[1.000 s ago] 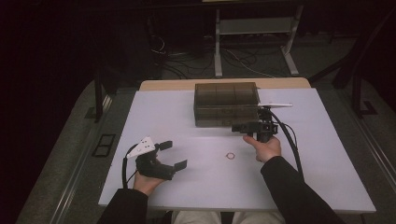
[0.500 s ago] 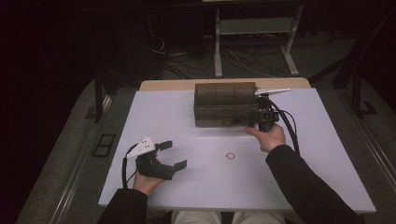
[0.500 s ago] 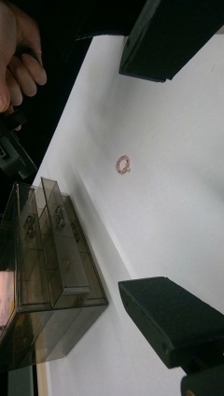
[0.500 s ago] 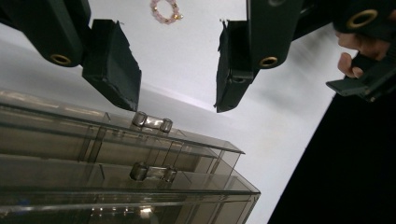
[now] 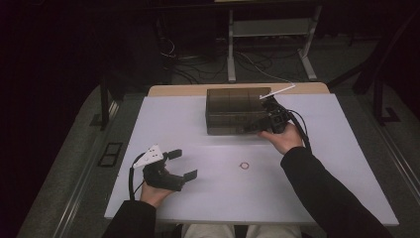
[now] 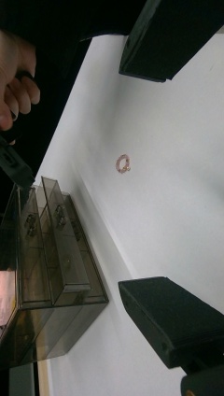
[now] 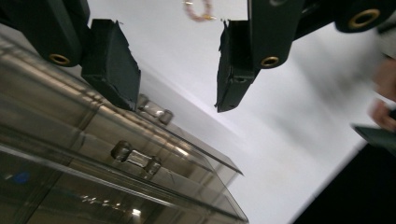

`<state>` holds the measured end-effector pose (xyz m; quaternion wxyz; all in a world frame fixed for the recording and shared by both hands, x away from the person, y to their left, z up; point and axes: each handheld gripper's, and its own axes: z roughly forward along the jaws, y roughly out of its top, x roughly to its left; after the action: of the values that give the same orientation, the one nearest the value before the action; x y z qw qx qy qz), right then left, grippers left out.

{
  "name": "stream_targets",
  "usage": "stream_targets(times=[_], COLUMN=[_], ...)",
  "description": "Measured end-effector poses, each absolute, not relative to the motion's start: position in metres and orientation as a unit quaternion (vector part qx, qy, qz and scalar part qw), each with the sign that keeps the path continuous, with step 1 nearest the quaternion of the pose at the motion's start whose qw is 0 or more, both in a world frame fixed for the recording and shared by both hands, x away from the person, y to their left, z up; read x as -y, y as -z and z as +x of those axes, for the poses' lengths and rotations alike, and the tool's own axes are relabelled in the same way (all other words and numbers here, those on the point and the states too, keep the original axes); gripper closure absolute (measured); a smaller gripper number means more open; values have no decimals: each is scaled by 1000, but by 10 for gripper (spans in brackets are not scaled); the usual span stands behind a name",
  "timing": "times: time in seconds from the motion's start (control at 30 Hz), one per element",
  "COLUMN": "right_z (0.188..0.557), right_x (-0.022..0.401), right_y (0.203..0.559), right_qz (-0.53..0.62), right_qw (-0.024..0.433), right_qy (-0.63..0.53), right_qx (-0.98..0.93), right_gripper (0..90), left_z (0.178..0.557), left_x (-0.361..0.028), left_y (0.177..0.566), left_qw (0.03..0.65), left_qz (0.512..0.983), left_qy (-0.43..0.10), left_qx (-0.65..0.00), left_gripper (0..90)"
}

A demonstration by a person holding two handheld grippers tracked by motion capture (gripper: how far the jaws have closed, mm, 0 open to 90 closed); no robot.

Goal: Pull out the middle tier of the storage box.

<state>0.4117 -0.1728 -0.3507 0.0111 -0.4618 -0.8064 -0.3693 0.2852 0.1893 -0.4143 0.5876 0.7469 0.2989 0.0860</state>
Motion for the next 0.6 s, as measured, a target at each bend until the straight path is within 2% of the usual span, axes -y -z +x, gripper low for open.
stream_targets(times=[0.1,0.6], right_z=[414,426], right_x=[170,173], right_y=[354,367], right_qz=[-434,-349], right_qw=[-4,-9], right_qy=[352,355], right_qx=[829,867], right_gripper=[488,487], left_z=[285,285], left_x=[-190,-190], left_y=[414,414], left_qw=[588,589], left_qz=[747,746], left_qy=[-87,-86], left_qx=[-299,-298], left_gripper=[0,0])
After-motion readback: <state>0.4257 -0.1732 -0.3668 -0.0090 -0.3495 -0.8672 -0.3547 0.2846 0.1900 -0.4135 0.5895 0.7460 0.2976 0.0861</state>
